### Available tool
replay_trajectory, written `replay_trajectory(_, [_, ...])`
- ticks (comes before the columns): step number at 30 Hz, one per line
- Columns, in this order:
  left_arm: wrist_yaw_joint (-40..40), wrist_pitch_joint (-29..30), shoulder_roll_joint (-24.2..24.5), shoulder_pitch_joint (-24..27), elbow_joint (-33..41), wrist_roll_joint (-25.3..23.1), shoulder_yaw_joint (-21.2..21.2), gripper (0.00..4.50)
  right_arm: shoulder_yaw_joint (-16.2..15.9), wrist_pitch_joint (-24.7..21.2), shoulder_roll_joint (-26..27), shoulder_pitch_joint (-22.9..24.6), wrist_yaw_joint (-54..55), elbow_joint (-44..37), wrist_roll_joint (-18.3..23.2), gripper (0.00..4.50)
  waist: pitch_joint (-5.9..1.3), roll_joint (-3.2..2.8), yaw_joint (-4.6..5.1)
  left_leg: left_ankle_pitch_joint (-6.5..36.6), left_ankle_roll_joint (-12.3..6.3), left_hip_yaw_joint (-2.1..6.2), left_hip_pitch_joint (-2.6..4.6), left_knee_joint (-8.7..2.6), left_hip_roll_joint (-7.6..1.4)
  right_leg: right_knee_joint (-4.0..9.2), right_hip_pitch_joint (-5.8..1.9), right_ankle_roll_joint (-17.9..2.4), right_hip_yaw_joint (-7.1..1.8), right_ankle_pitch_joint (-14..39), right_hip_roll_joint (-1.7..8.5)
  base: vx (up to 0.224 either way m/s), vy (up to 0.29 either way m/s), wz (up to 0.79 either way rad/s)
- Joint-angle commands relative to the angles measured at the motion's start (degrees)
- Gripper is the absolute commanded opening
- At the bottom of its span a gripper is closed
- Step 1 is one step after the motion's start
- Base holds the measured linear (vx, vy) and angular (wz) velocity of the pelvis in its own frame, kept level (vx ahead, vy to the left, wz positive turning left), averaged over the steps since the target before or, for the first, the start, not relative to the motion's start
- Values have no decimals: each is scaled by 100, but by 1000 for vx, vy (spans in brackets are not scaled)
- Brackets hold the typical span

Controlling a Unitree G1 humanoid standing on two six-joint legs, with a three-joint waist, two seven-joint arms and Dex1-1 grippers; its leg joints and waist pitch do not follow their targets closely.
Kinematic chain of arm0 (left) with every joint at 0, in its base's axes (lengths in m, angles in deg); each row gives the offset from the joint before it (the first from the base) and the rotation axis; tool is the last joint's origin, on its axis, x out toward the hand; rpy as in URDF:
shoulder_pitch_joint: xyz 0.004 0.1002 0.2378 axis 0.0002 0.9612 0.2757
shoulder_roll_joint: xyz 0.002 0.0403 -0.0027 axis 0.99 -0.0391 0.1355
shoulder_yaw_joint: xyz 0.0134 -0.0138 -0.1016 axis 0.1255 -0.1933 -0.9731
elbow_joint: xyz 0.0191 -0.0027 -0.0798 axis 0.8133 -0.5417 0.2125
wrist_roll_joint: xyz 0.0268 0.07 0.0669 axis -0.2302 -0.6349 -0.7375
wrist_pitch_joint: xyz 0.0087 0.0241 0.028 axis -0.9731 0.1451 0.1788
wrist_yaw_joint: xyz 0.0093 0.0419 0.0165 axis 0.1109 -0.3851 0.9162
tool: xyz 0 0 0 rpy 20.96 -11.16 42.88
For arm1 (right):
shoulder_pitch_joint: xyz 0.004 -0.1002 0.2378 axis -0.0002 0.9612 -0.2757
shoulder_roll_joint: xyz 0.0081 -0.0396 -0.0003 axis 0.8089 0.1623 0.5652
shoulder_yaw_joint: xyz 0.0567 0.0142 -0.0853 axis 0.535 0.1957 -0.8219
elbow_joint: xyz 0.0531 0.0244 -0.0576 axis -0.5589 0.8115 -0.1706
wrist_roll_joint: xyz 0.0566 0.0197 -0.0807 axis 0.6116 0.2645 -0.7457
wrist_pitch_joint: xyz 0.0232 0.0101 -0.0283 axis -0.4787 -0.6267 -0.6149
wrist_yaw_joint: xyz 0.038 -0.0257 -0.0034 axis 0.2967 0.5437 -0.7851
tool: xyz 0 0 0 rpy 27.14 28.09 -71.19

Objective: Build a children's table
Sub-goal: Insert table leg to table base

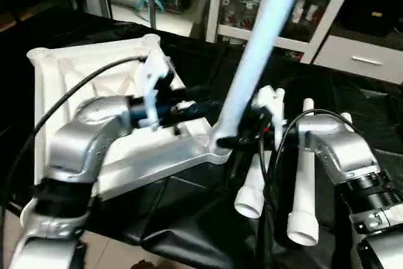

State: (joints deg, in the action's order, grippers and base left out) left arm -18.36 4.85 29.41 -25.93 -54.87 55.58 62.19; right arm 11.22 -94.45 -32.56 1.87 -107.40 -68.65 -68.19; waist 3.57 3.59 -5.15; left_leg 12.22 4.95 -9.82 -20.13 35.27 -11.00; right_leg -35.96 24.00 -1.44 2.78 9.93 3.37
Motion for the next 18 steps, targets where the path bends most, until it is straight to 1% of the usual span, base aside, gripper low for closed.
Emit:
replay_trajectory(1, [193,-124,-122,-151,-243,-226,221,254,-139,-63,-29,-20,-130,-354,34,269,-397,-6,-15,498,-170,42,-8,-426,-183,397,-369,-1060,-262,1076,421,0,0,0])
replay_trajectory(2, [244,-142,-178,-191,-291,-238,240,254,-166,-78,-24,-11,-127,-405,37,269,-396,-5,-14,517,-177,40,-8,-428,-187,404,-362,-1062,-264,1090,429,0,0,0])
replay_trajectory(3, [331,-130,-267,-251,-349,-229,238,268,-207,-83,-20,1,-127,-457,33,269,-399,-21,-10,510,-166,43,-25,-426,-187,397,-376,-1062,-264,1073,433,0,0,0])
replay_trajectory(4, [373,-151,-332,-293,-377,-228,242,279,-242,-82,-27,14,-137,-499,26,269,-402,-16,-16,495,-168,43,-10,-425,-190,397,-364,-1062,-262,1047,430,0,0,0])
replay_trajectory(5, [401,-156,-401,-333,-387,-206,241,286,-272,-86,-36,29,-153,-534,21,269,-407,-14,-16,467,-173,43,-4,-420,-193,387,-360,-1106,-260,961,429,0,0,0])
replay_trajectory(6, [387,-144,-459,-356,-365,-143,227,289,-294,-86,-39,37,-160,-555,13,269,-403,-12,-11,458,-183,41,-12,-421,-191,387,-364,-1124,-261,940,428,0,0,0])
replay_trajectory(7, [310,-114,-509,-358,-288,-32,233,299,-315,-92,-50,48,-166,-577,13,269,-399,-8,-15,468,-190,43,-12,-423,-199,384,-367,-1164,-261,922,436,0,0,0])
replay_trajectory(8, [230,-71,-546,-349,-199,82,236,299,-331,-101,-58,56,-172,-592,14,269,-398,-17,-19,483,-190,40,-9,-421,-196,386,-366,-1173,-262,937,438,0,0,0])
replay_trajectory(9, [202,-56,-560,-346,-172,125,233,323,-334,-105,-59,59,-176,-598,12,268,-399,-12,-18,498,-188,41,-6,-422,-199,386,-365,-1176,-261,948,434,0,0,0])
replay_trajectory(10, [35,56,-618,-317,-20,370,221,329,-337,-122,-68,74,-195,-619,-1,268,-393,-11,-16,509,-185,38,-6,-424,-198,386,-363,-1182,-262,961,434,0,0,0])
replay_trajectory(12, [-183,209,-615,-259,137,625,218,339,-332,-127,-76,78,-200,-615,-8,268,-396,-15,-20,541,-183,40,-9,-420,-196,381,-367,-1199,-260,971,437,0,0,0])
replay_trajectory(14, [-392,415,-542,-195,254,864,194,362,-308,-134,-93,74,-182,-600,-1,268,-388,-24,-16,584,-175,40,-6,-424,-197,385,-359,-1211,-261,1011,435,0,0,0])
replay_trajectory(15, [-431,484,-516,-180,264,910,174,362,-299,-134,-102,72,-176,-595,2,268,-383,-22,-12,623,-177,39,2,-428,-195,403,-357,-1184,-261,1102,431,0,0,0])
replay_trajectory(18, [-556,580,-381,-146,207,965,96,380,-251,-123,-112,48,-155,-561,11,268,-385,-34,-6,661,-162,45,6,-432,-196,401,-350,-1168,-258,1160,426,0,0,0])
